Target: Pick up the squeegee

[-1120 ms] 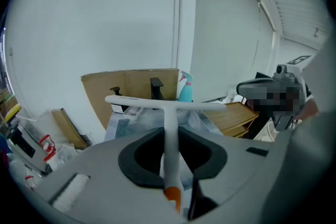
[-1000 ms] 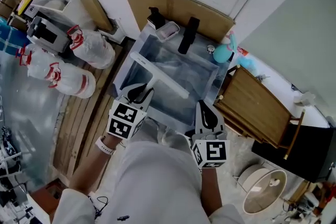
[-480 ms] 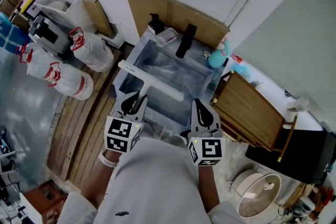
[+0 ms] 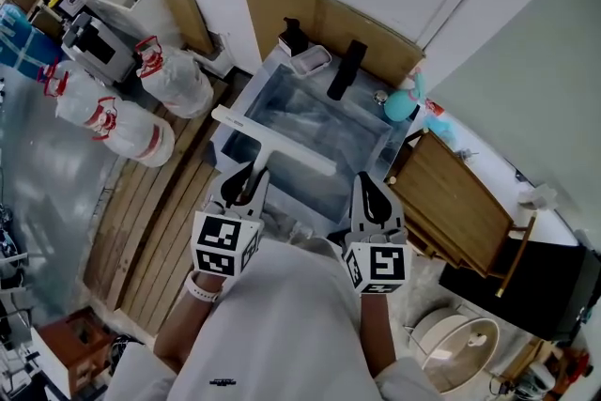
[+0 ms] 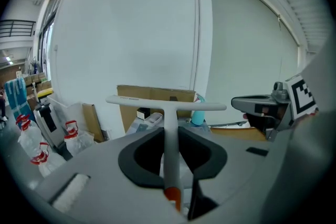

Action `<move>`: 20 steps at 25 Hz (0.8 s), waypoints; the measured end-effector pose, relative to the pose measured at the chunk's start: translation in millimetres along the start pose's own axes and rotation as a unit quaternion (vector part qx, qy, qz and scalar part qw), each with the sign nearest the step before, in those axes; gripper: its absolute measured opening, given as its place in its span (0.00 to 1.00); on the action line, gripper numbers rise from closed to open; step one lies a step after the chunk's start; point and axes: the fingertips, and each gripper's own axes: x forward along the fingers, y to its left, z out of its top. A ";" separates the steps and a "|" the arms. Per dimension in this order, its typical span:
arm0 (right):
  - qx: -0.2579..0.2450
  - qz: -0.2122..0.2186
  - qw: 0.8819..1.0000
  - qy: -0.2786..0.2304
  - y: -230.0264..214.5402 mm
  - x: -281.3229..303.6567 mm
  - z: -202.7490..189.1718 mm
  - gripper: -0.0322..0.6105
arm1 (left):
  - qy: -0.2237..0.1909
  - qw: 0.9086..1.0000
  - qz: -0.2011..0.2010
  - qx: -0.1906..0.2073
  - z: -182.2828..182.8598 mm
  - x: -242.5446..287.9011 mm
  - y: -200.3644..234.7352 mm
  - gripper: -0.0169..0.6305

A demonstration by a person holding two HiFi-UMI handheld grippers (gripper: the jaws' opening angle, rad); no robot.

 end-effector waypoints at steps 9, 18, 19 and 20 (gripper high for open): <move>-0.004 0.006 1.000 0.005 1.0 3.2 -2.6 0.06 | 0.001 1.000 0.006 -0.011 -4.4 -0.5 -0.4 0.15; -0.005 0.005 1.000 0.006 2.1 1.3 -1.9 0.06 | 0.007 1.000 -0.001 -0.014 -8.4 0.7 -4.3 0.15; -0.005 0.004 1.000 0.007 1.9 1.1 -2.2 0.06 | 0.007 1.000 -0.001 -0.014 -8.8 0.8 -4.1 0.15; -0.005 0.003 1.000 0.007 1.6 1.1 -2.6 0.06 | 0.007 1.000 -0.002 -0.015 -9.1 0.9 -3.7 0.15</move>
